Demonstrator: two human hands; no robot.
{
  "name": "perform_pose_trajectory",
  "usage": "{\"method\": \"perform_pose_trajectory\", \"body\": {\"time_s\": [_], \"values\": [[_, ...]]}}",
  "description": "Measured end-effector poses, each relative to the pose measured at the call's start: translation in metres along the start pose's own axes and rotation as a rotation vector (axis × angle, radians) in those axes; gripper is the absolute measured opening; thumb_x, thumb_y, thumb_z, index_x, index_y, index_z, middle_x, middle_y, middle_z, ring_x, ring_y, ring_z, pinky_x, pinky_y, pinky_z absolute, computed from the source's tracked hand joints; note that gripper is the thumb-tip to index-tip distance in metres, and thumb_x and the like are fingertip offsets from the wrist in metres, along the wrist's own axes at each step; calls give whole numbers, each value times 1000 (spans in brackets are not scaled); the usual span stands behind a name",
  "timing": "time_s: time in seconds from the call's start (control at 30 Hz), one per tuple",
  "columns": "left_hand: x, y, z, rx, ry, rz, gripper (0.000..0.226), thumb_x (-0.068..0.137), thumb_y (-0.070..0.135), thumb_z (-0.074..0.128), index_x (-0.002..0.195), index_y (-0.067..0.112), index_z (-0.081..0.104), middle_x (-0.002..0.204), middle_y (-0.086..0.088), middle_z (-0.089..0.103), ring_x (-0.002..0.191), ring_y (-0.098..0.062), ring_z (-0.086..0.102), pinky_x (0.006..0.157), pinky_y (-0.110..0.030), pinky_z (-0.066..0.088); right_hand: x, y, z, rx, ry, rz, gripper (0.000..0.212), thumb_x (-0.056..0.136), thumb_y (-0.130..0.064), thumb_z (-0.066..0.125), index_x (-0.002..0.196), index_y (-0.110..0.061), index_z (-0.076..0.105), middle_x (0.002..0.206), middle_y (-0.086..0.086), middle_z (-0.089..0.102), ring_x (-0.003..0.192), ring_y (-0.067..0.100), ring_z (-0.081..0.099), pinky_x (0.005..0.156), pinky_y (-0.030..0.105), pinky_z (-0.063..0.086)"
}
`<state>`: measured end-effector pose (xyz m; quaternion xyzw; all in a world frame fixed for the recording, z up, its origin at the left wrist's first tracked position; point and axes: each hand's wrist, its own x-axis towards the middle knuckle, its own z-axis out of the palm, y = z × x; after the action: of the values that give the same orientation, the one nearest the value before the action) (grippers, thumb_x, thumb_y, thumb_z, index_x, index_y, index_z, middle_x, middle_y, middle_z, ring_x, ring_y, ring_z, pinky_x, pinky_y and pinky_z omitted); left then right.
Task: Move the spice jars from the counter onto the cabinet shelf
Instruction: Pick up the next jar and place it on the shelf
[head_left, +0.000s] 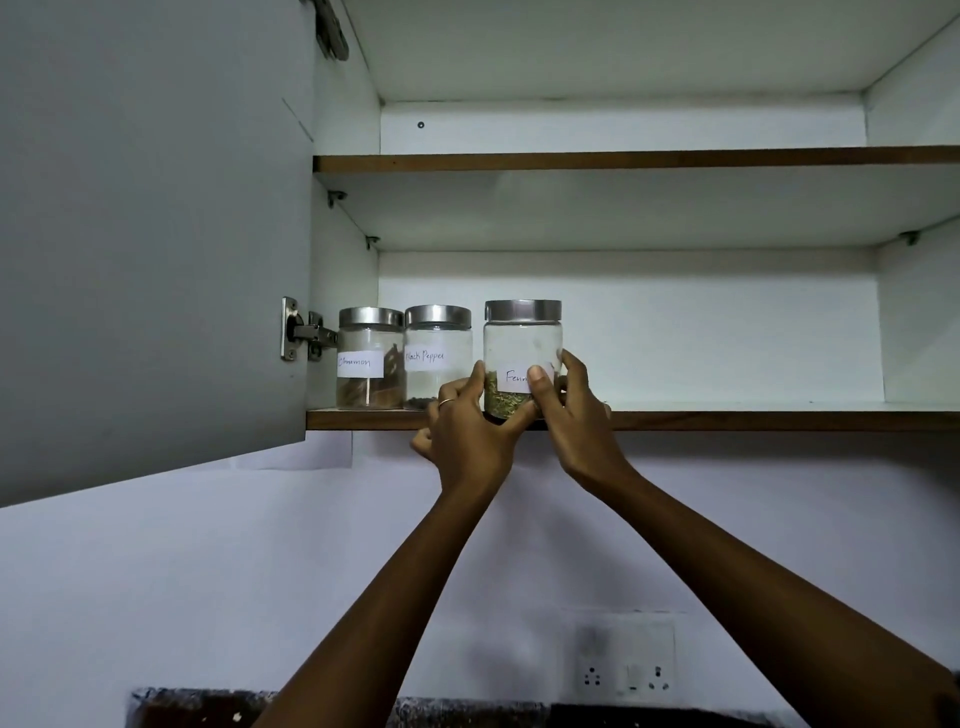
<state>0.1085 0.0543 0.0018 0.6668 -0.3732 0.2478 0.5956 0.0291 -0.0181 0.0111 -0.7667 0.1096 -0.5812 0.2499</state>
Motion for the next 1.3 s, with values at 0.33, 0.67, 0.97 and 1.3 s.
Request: {"method": "perform_pose_trajectory", "body": {"time_s": [0.33, 0.67, 0.97, 1.3], "values": [[-5, -5, 10, 72, 86, 66, 60, 89, 45, 56, 140, 17, 42, 126, -3, 60, 121, -23, 49, 95, -37, 27, 9, 13, 8, -279, -23, 62, 41, 93, -56, 35, 112, -24, 51, 95, -13, 60, 107, 15, 56, 92, 26, 16], [-4, -9, 15, 185, 56, 72, 53, 93, 32, 55, 141, 16, 41, 140, -2, 49, 133, -22, 36, 104, -41, 31, 10, 13, 13, -525, -20, 68, 46, 93, -53, 38, 117, -17, 55, 104, 3, 67, 112, 23, 52, 102, 35, 20], [-8, -10, 16, 218, 72, 99, 51, 94, 35, 53, 140, 15, 43, 139, -3, 50, 131, -23, 37, 101, -40, 34, 15, 11, 11, -620, -101, 93, 49, 95, -52, 33, 119, -15, 55, 113, 6, 65, 118, 25, 47, 100, 38, 21], [-12, -14, 16, 172, 69, 132, 48, 92, 28, 57, 137, 11, 48, 139, -3, 51, 132, -23, 36, 102, -38, 35, 14, 10, 9, -629, -142, 115, 45, 96, -49, 34, 117, -14, 54, 112, 7, 64, 118, 26, 45, 99, 37, 21]]}}
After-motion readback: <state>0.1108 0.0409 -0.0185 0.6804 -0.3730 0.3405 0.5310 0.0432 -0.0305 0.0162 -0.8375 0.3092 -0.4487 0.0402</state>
